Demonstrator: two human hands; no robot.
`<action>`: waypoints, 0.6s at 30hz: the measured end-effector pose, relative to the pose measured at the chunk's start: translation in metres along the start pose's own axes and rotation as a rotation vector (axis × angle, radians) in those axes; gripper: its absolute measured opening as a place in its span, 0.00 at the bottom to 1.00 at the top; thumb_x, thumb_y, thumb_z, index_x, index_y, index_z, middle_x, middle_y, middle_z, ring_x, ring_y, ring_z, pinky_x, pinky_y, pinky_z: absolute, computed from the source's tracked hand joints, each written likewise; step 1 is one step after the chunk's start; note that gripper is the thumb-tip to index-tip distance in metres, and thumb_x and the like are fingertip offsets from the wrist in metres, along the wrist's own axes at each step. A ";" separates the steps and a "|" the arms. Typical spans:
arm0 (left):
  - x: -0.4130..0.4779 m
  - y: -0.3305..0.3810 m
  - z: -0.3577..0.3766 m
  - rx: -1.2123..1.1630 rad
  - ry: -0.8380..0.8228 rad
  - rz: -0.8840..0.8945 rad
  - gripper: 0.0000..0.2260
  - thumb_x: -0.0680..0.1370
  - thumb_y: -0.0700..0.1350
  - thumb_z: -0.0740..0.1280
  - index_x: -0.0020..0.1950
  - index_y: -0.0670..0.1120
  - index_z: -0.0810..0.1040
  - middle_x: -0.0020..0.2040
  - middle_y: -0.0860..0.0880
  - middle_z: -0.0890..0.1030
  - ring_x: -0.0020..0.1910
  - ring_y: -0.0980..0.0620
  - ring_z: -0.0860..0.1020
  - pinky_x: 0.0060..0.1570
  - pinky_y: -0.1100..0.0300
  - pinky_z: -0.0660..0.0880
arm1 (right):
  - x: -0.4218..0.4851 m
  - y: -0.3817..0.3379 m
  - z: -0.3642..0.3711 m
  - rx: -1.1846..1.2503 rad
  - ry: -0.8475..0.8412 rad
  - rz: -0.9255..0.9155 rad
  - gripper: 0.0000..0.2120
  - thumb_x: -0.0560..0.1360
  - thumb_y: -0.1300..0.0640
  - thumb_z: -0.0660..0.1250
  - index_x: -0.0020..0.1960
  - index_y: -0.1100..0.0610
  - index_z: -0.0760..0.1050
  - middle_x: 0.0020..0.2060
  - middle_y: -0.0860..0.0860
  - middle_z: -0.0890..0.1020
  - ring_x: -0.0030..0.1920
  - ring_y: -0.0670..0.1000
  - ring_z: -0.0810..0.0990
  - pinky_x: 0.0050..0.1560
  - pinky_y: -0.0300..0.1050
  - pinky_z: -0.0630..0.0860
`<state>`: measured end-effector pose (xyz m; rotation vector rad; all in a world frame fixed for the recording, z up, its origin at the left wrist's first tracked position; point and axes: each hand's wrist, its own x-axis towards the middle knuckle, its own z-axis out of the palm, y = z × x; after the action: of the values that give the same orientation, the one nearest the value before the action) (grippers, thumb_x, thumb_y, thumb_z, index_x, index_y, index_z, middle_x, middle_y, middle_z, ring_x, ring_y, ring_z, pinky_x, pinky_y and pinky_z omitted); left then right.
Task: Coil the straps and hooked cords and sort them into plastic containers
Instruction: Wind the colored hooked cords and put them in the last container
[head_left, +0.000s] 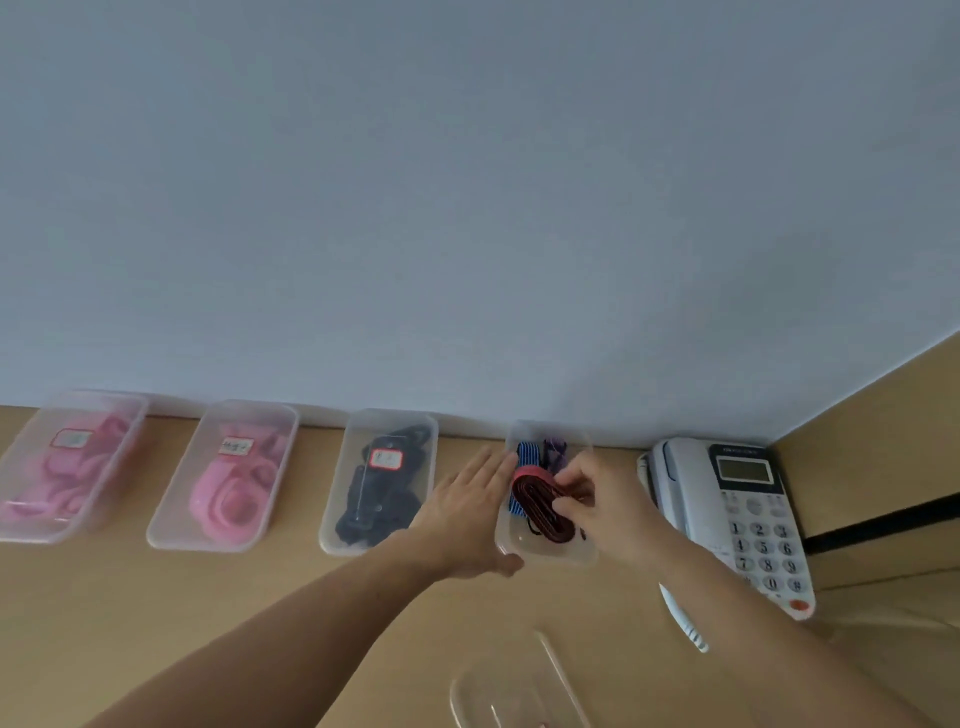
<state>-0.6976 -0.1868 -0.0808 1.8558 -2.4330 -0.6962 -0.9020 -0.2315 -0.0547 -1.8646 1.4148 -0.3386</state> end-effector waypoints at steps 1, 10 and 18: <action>0.002 -0.002 0.000 0.000 0.020 0.005 0.54 0.68 0.66 0.72 0.81 0.48 0.42 0.81 0.53 0.46 0.79 0.53 0.40 0.78 0.51 0.49 | 0.000 0.001 -0.001 -0.057 -0.037 0.000 0.16 0.72 0.61 0.73 0.42 0.40 0.73 0.41 0.40 0.82 0.45 0.41 0.82 0.49 0.41 0.78; 0.011 -0.004 -0.004 0.202 0.078 0.092 0.54 0.64 0.72 0.68 0.79 0.45 0.52 0.81 0.49 0.48 0.80 0.48 0.39 0.77 0.49 0.46 | 0.006 -0.003 0.009 -0.491 -0.198 -0.202 0.06 0.75 0.58 0.67 0.51 0.50 0.74 0.48 0.47 0.78 0.47 0.50 0.76 0.47 0.45 0.73; 0.008 0.004 0.004 0.069 0.030 0.071 0.45 0.67 0.66 0.69 0.78 0.49 0.57 0.80 0.54 0.52 0.79 0.53 0.39 0.77 0.53 0.53 | 0.008 0.012 0.007 -0.327 -0.140 -0.180 0.08 0.74 0.58 0.69 0.51 0.49 0.77 0.45 0.40 0.75 0.45 0.44 0.75 0.45 0.37 0.70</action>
<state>-0.7051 -0.1922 -0.0849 1.7786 -2.5207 -0.5838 -0.9036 -0.2368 -0.0699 -2.2406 1.2680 -0.0623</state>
